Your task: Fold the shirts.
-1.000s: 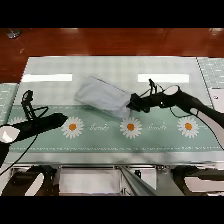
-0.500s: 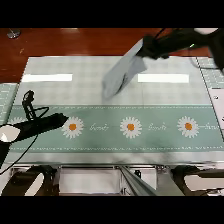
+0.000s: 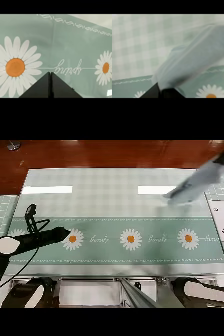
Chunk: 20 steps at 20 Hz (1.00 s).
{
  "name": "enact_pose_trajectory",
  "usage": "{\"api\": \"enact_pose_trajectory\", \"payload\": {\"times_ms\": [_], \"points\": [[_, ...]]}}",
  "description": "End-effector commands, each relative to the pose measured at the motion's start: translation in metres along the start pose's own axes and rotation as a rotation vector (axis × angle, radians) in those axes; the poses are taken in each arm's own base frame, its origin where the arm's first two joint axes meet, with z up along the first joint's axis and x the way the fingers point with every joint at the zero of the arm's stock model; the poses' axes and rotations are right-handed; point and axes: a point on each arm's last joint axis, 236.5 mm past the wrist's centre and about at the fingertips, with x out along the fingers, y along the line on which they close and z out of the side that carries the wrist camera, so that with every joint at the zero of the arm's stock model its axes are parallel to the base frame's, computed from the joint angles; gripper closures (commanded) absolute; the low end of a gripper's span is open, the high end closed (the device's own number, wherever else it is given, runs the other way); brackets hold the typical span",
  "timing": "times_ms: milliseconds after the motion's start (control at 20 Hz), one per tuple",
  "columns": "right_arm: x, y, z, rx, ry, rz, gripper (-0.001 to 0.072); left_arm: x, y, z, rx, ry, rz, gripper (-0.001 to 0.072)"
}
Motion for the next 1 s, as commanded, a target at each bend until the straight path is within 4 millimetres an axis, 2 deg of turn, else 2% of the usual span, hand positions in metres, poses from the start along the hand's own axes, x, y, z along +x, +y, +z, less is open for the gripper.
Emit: {"api": "enact_pose_trajectory", "payload": {"times_ms": [0,150,250,350,450,500,550,600,650,700,750,800,850,900,950], "points": [[-0.035,-0.094,-0.043,0.192,0.05,-0.203,0.0689,0.0,-0.002,-0.001,0.011,0.004,-0.01,0.0684],[-0.056,-0.161,-0.088,0.386,0.03,-0.341,0.0689,0.0,-0.002,-0.001,0.011,0.004,-0.01,0.0684],[-0.063,-0.196,-0.133,0.526,0.042,-0.427,0.0688,0.0,-0.002,-0.001,0.012,0.003,-0.01,0.0684],[-0.057,-0.219,-0.194,0.681,0.107,-0.495,0.0688,0.0,-0.002,-0.001,0.03,0.003,-0.011,0.0684],[-0.039,-0.227,-0.246,0.812,0.15,-0.523,0.0688,0.0,-0.002,-0.001,0.034,0.003,-0.01,0.0684],[-0.029,-0.23,-0.265,0.872,0.155,-0.538,0.0661,0.0,-0.002,-0.001,0.034,0.004,-0.01,0.0684],[-0.023,-0.235,-0.28,0.93,0.155,-0.564,0.0397,0.0,-0.002,-0.001,0.034,0.003,-0.01,0.0684],[-0.019,-0.239,-0.282,0.931,0.148,-0.57,0.0064,0.0,-0.002,-0.001,0.047,0.004,-0.01,0.0684],[-0.019,-0.242,-0.274,0.918,0.122,-0.567,0.0085,-0.001,-0.003,0.0,0.09,0.001,-0.011,0.0685],[-0.018,-0.241,-0.255,0.888,0.075,-0.53,0.0086,-0.003,-0.004,0.006,0.125,-0.011,-0.002,0.0685],[-0.018,-0.236,-0.221,0.83,-0.007,-0.461,0.0096,-0.008,-0.004,0.017,0.159,-0.036,0.02,0.0685],[-0.02,-0.223,-0.178,0.758,-0.108,-0.36,0.0115,-0.017,-0.007,0.037,0.19,-0.076,0.039,0.0685],[-0.024,-0.198,-0.124,0.665,-0.228,-0.218,0.0267,-0.028,-0.014,0.059,0.209,-0.12,0.049,0.0685],[-0.03,-0.163,-0.074,0.547,-0.33,-0.066,0.055,-0.04,-0.025,0.086,0.219,-0.171,0.044,0.0685],[-0.037,-0.116,-0.029,0.405,-0.416,0.096,0.0687,-0.055,-0.04,0.115,0.235,-0.222,0.034,0.0685]]}}
